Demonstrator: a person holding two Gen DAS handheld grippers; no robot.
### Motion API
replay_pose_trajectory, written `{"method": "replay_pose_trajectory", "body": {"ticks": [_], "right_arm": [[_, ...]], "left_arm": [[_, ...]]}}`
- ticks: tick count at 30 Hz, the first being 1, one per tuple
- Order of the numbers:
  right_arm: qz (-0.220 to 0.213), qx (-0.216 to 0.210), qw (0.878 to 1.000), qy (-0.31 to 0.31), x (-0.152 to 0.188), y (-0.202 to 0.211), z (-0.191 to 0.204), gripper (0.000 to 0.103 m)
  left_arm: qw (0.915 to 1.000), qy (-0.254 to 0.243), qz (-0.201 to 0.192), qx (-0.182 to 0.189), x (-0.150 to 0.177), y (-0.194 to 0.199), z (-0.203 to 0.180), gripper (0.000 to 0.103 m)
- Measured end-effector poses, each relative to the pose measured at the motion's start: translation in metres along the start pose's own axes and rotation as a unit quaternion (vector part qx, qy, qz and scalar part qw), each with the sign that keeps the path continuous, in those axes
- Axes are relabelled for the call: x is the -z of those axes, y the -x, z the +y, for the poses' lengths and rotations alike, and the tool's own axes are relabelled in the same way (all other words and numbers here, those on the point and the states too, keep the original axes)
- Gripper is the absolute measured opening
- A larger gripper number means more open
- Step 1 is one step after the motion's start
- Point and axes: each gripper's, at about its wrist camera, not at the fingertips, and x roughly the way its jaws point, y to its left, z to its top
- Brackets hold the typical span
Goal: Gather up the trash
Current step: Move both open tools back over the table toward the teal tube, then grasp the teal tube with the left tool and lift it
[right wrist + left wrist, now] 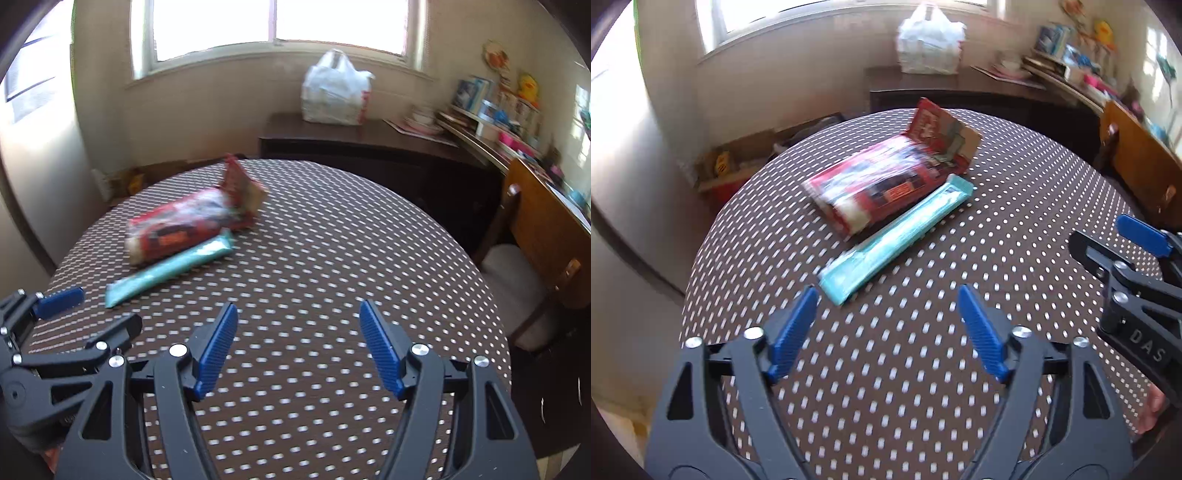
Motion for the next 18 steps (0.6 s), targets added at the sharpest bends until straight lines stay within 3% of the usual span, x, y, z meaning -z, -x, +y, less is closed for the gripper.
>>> {"method": "replay_pose_trajectory", "body": {"ticks": [5,10,12,16,18], "right_arm": [[0.01,0.017,1.0,-0.013,0.0,-0.01,-0.011,0.068],[0.011,0.024,0.999,-0.019,-0.004,-0.011,-0.016,0.068],[0.009,0.028,0.999,-0.016,-0.006,-0.012,-0.015,0.068],[0.005,0.025,1.0,-0.009,-0.01,-0.012,-0.01,0.067],[0.003,0.024,1.0,-0.005,-0.011,-0.012,-0.006,0.067]], "left_arm": [[0.9997,-0.019,0.011,0.008,-0.017,-0.025,-0.007,0.082],[0.9993,-0.006,0.033,0.014,-0.024,-0.044,-0.003,0.082],[0.999,0.004,0.033,0.029,-0.025,-0.049,-0.001,0.075],[0.999,-0.007,0.026,0.035,-0.027,-0.046,-0.003,0.033],[0.9988,-0.031,0.028,0.025,-0.025,-0.043,-0.009,0.024]]}}
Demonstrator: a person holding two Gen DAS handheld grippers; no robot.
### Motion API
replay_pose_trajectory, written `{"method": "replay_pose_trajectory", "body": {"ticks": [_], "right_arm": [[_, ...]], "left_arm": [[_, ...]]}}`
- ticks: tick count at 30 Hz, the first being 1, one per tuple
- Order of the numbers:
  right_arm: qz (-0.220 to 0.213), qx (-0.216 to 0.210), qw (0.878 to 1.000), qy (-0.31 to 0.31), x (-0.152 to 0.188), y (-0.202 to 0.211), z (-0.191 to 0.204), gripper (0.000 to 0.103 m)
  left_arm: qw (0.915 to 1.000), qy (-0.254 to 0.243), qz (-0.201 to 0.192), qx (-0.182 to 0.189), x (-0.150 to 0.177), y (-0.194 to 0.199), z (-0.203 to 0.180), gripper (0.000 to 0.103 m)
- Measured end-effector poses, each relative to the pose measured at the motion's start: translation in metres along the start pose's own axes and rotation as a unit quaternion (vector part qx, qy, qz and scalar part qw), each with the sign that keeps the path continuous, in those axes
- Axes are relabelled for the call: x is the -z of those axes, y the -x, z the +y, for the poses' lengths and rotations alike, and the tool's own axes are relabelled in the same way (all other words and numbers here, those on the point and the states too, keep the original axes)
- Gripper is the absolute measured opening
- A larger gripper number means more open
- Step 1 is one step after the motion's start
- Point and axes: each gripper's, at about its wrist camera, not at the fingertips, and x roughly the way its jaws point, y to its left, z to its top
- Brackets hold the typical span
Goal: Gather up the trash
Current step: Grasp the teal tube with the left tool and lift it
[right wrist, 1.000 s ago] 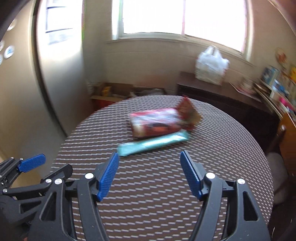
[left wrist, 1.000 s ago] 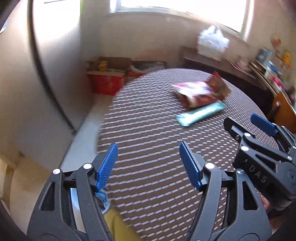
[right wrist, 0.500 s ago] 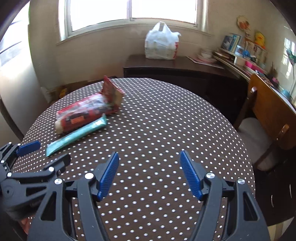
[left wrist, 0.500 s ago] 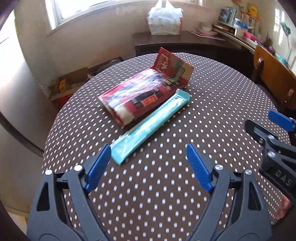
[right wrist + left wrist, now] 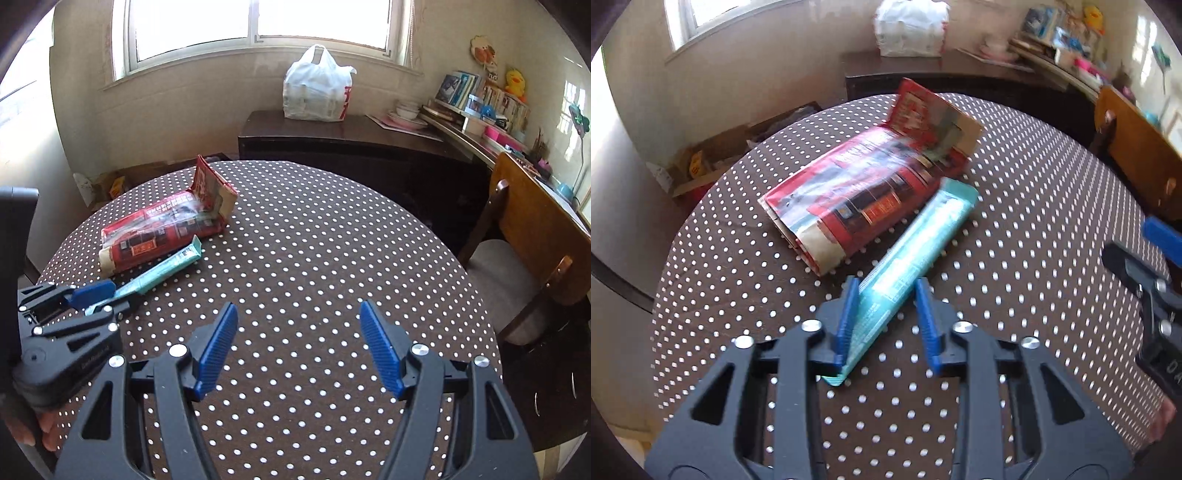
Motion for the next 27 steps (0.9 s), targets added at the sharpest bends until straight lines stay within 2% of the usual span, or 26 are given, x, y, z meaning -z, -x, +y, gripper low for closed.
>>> {"method": "replay_pose_trajectory", "body": {"ticks": [2,4,6,9,12,13,15,16,17,18,21,23,27], "right_arm": [[-0.001,-0.009,1.0,0.004,-0.001,0.001,0.004,0.067],[-0.004,-0.016,1.0,0.009,-0.003,0.003,0.008,0.067],[-0.007,-0.021,1.0,0.016,-0.005,0.004,0.012,0.067],[-0.006,-0.035,0.999,0.025,-0.007,0.004,0.021,0.067],[-0.004,-0.042,0.999,0.032,-0.007,0.004,0.028,0.068],[-0.003,-0.045,0.998,0.035,-0.007,0.005,0.031,0.068],[-0.003,-0.049,0.998,0.037,-0.006,0.006,0.035,0.068],[-0.002,-0.051,0.998,0.035,-0.006,0.006,0.035,0.068],[0.0,-0.052,0.998,0.033,-0.005,0.006,0.035,0.068],[0.001,-0.053,0.998,0.03,-0.005,0.006,0.034,0.068],[0.002,-0.052,0.998,0.023,-0.004,0.006,0.03,0.068],[0.003,-0.048,0.999,0.019,-0.002,0.006,0.027,0.068],[0.009,-0.038,0.999,0.011,-0.002,-0.001,0.019,0.068]], "left_arm": [[0.9999,-0.012,-0.002,-0.01,0.005,0.005,-0.003,0.012],[1.0,0.002,-0.001,-0.001,0.011,0.014,-0.002,0.001],[0.9993,0.032,0.004,0.017,0.017,0.02,0.006,0.001],[0.9982,0.059,-0.006,0.011,0.031,0.032,0.017,0.001],[0.9978,0.06,-0.019,0.018,0.042,0.043,0.023,0.001],[0.9978,0.058,-0.032,0.011,0.045,0.048,0.024,0.004],[0.9979,0.047,-0.04,0.021,0.044,0.052,0.022,0.01],[0.9981,0.03,-0.042,0.035,0.042,0.053,0.019,0.034],[0.998,0.019,-0.047,0.038,0.04,0.053,0.017,0.072],[0.9979,0.013,-0.053,0.034,0.038,0.053,0.015,0.076],[0.9987,-0.004,-0.04,0.032,0.028,0.04,0.007,0.075],[0.999,-0.011,-0.024,0.036,0.023,0.027,0.004,0.067],[0.9994,-0.018,0.0,0.03,0.014,0.001,0.001,0.066]]}}
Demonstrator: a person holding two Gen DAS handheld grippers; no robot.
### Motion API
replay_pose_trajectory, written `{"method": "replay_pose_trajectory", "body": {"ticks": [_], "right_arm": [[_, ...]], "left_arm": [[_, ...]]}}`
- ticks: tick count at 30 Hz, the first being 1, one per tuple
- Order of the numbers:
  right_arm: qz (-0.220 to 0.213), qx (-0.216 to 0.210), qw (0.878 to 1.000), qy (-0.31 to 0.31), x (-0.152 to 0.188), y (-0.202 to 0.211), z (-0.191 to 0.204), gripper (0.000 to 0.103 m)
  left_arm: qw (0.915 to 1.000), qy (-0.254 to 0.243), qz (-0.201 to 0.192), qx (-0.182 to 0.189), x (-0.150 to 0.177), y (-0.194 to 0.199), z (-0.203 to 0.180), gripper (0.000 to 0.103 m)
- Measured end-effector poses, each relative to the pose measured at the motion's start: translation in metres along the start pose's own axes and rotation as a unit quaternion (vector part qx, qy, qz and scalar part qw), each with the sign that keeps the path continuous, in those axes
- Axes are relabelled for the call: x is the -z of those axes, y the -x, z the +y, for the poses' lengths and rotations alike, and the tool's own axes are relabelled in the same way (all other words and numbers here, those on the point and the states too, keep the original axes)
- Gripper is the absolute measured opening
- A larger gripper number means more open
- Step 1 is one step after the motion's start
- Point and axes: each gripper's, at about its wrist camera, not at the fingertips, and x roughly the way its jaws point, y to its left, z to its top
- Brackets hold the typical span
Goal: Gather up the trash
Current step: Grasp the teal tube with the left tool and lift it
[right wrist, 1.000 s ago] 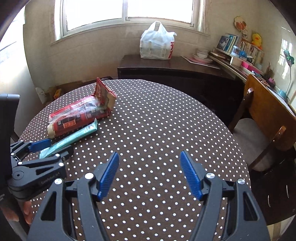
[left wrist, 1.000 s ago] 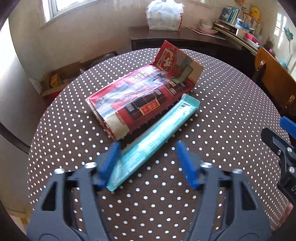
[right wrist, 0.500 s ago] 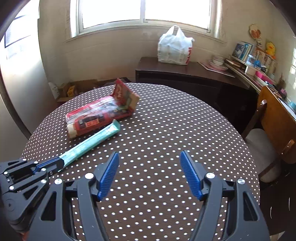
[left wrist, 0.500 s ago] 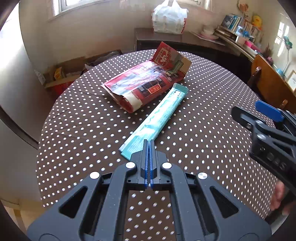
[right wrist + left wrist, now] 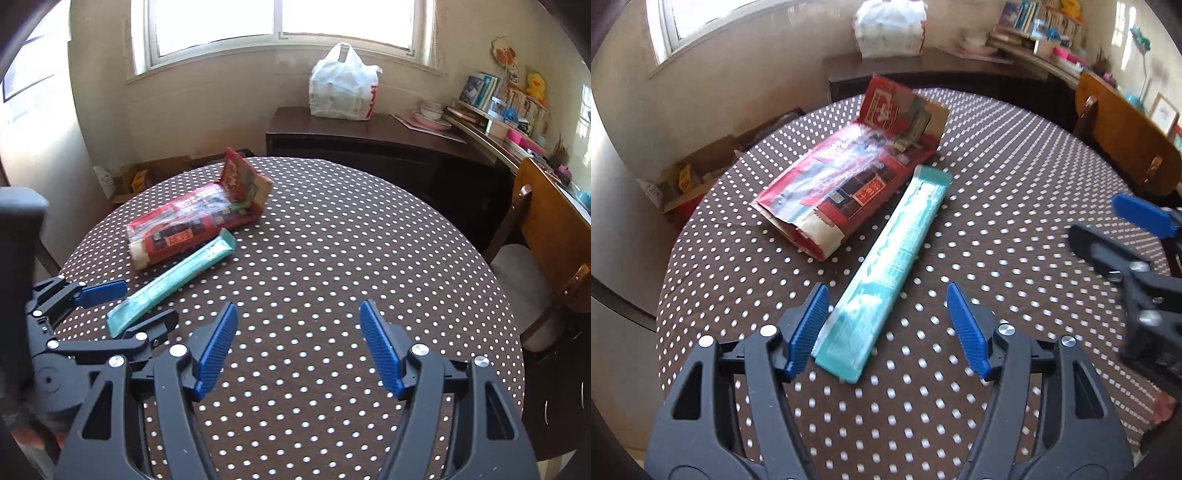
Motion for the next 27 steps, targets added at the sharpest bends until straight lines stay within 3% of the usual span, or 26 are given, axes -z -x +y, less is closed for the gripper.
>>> {"method": "replay_pose_trajectory", "body": {"ticks": [1,4,8,11,15,25,27], "right_arm": [[0.002,0.002,1.0,-0.002,-0.001,-0.002,-0.002,0.068],[0.004,0.01,1.0,-0.007,-0.002,-0.006,-0.007,0.068],[0.011,0.007,1.0,-0.011,-0.004,-0.012,-0.011,0.068],[0.01,0.002,1.0,-0.004,-0.005,-0.014,-0.008,0.068],[0.012,-0.012,1.0,0.004,-0.008,-0.015,-0.001,0.068],[0.016,-0.063,0.997,0.035,-0.023,-0.013,0.032,0.068],[0.017,-0.064,0.997,0.04,-0.028,-0.015,0.039,0.068]], "left_arm": [[0.9999,0.011,0.004,0.009,-0.002,-0.002,0.003,0.064],[0.9996,0.027,0.009,0.008,-0.002,0.0,0.009,0.034],[0.9994,0.029,0.018,0.003,0.004,0.006,0.007,0.028],[0.9982,0.05,0.022,0.024,0.012,0.014,0.01,0.027],[0.9968,0.073,0.018,0.025,0.028,0.025,0.015,0.027],[0.9927,0.119,-0.023,0.002,0.042,0.061,0.036,0.027],[0.9913,0.128,-0.029,0.002,0.043,0.068,0.044,0.007]]}}
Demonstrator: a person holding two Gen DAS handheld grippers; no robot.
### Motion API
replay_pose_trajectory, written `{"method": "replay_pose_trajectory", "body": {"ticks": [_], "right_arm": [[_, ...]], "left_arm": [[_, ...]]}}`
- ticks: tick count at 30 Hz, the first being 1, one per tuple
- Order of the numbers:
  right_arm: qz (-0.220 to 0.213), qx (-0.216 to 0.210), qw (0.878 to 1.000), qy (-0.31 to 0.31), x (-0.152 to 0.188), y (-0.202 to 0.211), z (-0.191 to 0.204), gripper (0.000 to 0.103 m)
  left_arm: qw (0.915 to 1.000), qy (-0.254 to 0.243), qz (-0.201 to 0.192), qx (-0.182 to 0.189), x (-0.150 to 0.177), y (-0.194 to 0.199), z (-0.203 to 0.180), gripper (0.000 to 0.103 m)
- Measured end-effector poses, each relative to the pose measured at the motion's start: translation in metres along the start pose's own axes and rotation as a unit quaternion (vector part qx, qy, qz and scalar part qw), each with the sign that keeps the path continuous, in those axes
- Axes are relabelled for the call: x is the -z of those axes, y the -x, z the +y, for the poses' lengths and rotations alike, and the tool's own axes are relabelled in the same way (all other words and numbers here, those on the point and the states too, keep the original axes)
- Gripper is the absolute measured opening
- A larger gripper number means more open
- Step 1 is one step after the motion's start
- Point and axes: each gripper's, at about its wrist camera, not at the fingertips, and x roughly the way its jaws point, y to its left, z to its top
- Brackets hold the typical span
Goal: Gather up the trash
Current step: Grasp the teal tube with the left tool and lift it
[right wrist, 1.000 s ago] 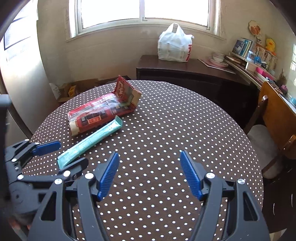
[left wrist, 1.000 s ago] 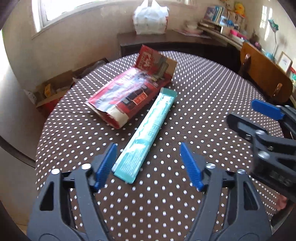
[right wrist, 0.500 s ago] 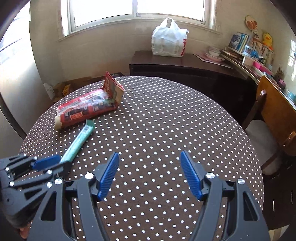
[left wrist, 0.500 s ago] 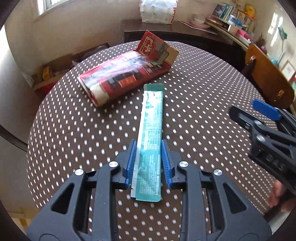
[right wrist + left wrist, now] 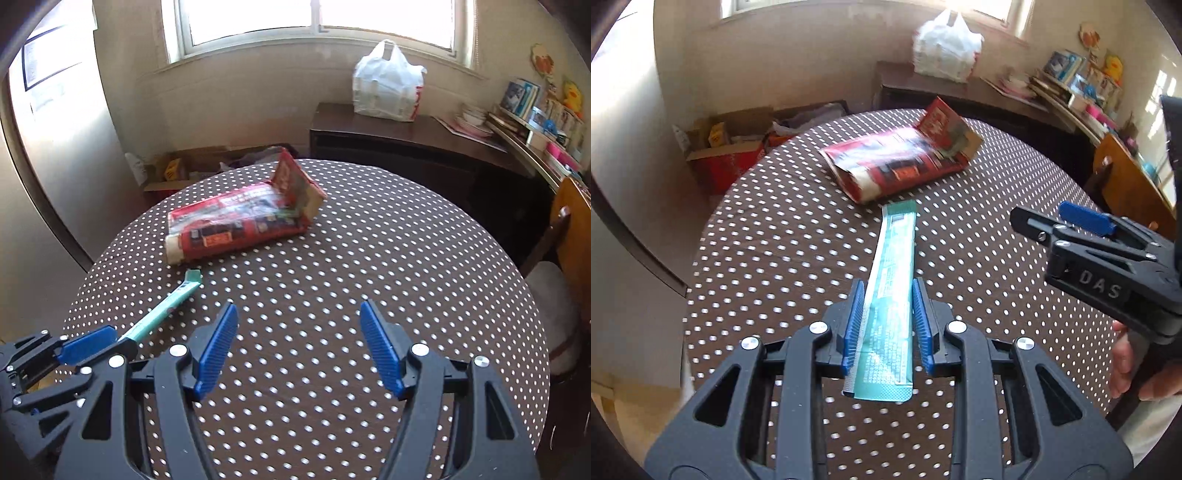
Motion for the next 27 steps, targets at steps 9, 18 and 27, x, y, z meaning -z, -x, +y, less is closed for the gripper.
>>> {"method": "replay_pose_trajectory", "body": {"ticks": [9,18,27], "right_arm": [[-0.005,-0.001,1.0,0.012,-0.006,0.001,0.009,0.068],[0.001,0.001,1.0,0.008,-0.005,-0.002,0.003,0.068],[0.009,-0.001,1.0,-0.005,0.002,-0.003,-0.009,0.068]], "left_arm": [[0.9996,0.025,-0.001,-0.01,0.008,0.006,0.026,0.006],[0.9996,0.014,0.021,-0.012,0.008,-0.011,0.022,0.02],[0.9967,-0.047,0.044,-0.049,0.005,-0.036,-0.006,0.072]]}}
